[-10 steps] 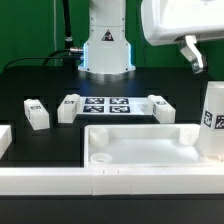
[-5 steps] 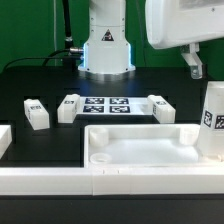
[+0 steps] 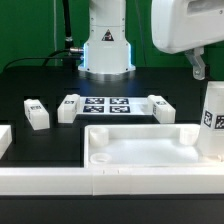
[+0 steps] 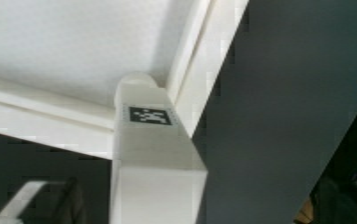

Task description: Assemble desk

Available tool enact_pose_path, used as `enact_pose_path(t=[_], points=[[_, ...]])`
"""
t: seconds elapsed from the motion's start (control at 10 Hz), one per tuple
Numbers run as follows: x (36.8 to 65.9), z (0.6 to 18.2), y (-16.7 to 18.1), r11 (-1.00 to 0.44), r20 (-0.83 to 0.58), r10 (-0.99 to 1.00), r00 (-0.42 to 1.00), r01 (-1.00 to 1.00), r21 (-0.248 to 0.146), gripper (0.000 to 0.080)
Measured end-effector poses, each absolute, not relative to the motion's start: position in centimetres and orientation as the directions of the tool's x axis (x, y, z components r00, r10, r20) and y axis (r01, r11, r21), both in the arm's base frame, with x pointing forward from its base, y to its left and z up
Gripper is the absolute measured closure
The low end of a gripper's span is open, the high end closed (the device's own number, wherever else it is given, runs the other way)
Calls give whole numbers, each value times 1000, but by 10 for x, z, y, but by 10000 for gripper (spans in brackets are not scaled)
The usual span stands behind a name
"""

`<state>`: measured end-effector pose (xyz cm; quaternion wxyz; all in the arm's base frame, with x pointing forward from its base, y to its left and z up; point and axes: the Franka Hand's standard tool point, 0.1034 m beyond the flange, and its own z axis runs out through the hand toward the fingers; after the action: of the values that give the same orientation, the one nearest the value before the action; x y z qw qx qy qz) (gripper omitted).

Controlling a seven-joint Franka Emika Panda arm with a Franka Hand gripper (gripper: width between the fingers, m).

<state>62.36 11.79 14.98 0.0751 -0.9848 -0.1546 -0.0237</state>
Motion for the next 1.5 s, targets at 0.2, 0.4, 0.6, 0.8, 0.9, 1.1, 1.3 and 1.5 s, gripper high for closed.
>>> enact_pose_path(t=[0.2,0.4,0.6,0.8,0.9,1.1,1.3,1.5], points=[[636,141,121,-958,135,249,959,265,-111,151],[637,137,118,-952,140,273,952,288,-107,151],[637,137,119,-951,139,274,952,289,-108,151],[634,134,114,-958,115,255,960,267,-108,151],[634,133,115,-981,109,147,983,159,-108,151],[635,133,115,-989,105,95,990,105,-102,151],[633,133,115,-989,85,99,991,108,-102,151],[624,130,113,-989,-15,111,994,108,-103,151]])
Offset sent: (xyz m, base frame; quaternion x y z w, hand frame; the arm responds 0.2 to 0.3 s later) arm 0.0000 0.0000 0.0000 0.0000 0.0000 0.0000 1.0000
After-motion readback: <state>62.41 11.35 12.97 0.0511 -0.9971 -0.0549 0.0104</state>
